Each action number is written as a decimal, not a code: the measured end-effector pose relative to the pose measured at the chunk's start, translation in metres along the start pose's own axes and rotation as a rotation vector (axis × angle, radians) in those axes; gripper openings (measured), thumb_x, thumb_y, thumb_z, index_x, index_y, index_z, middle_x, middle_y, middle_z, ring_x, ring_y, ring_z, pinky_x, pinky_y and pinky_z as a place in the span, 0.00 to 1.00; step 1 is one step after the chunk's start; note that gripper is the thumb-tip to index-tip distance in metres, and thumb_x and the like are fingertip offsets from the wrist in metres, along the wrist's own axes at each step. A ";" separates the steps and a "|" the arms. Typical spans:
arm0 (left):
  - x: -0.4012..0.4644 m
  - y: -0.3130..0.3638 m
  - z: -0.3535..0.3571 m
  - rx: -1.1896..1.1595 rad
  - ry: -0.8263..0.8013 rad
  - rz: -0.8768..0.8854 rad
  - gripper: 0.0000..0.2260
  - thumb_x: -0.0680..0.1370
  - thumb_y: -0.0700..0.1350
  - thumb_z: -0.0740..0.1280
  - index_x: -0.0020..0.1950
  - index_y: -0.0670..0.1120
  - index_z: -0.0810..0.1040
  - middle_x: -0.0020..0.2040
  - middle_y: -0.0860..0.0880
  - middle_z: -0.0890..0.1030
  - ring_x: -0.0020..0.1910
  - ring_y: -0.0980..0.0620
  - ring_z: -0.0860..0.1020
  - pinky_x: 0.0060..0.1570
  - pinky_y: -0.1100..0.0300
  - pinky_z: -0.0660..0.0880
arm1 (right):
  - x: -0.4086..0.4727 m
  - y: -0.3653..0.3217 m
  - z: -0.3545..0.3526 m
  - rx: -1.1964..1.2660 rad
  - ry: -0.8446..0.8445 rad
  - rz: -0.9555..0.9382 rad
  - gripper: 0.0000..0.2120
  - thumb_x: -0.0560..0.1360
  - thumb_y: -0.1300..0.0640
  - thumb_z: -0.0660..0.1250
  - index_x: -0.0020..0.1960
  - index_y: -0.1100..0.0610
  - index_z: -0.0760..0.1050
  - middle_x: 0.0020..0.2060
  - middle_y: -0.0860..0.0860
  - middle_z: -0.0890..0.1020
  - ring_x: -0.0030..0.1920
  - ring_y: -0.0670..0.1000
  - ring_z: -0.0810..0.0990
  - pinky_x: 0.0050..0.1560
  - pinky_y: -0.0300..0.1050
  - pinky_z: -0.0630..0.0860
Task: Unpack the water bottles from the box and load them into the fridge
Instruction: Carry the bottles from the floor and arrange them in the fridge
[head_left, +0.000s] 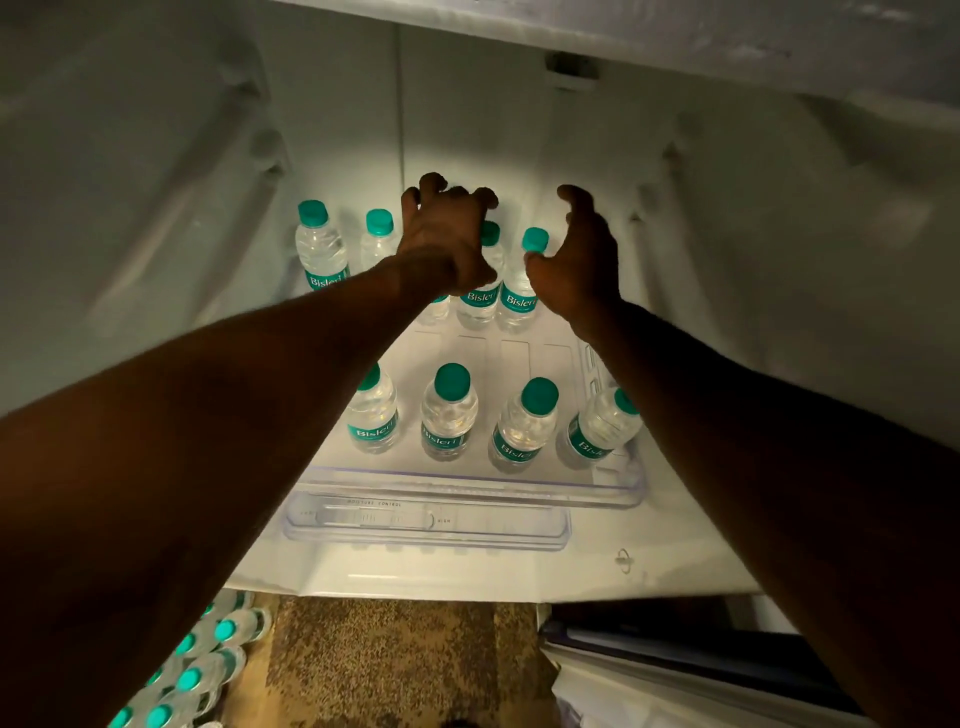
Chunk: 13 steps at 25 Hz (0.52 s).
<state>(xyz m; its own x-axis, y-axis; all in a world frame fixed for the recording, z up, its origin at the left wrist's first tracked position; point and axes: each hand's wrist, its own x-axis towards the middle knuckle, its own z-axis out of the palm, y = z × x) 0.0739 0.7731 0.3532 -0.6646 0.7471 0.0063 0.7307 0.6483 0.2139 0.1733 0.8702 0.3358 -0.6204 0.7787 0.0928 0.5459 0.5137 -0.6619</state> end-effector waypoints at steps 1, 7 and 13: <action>-0.013 -0.001 -0.002 -0.115 0.064 -0.035 0.32 0.73 0.54 0.75 0.75 0.52 0.67 0.69 0.48 0.74 0.74 0.42 0.62 0.70 0.49 0.59 | -0.006 -0.007 -0.005 0.053 0.076 0.026 0.32 0.75 0.59 0.73 0.75 0.54 0.65 0.71 0.54 0.73 0.69 0.54 0.74 0.66 0.41 0.72; -0.123 -0.017 -0.011 -0.594 0.476 -0.023 0.24 0.75 0.46 0.73 0.70 0.49 0.74 0.66 0.50 0.77 0.72 0.46 0.66 0.69 0.59 0.63 | -0.083 -0.049 -0.023 0.249 0.320 -0.138 0.27 0.75 0.57 0.72 0.72 0.55 0.69 0.68 0.52 0.77 0.68 0.49 0.76 0.59 0.26 0.67; -0.283 -0.067 -0.006 -0.640 0.512 -0.019 0.20 0.77 0.44 0.71 0.69 0.46 0.76 0.64 0.51 0.78 0.69 0.47 0.70 0.68 0.61 0.66 | -0.228 -0.074 0.026 0.394 0.198 -0.315 0.26 0.73 0.61 0.71 0.70 0.58 0.73 0.66 0.51 0.78 0.67 0.50 0.77 0.63 0.56 0.77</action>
<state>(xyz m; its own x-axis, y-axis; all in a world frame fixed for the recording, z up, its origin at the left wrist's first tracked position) 0.2119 0.5171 0.3431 -0.7778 0.4771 0.4092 0.5915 0.3352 0.7333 0.2598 0.6454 0.3438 -0.5812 0.6815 0.4447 0.0750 0.5890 -0.8047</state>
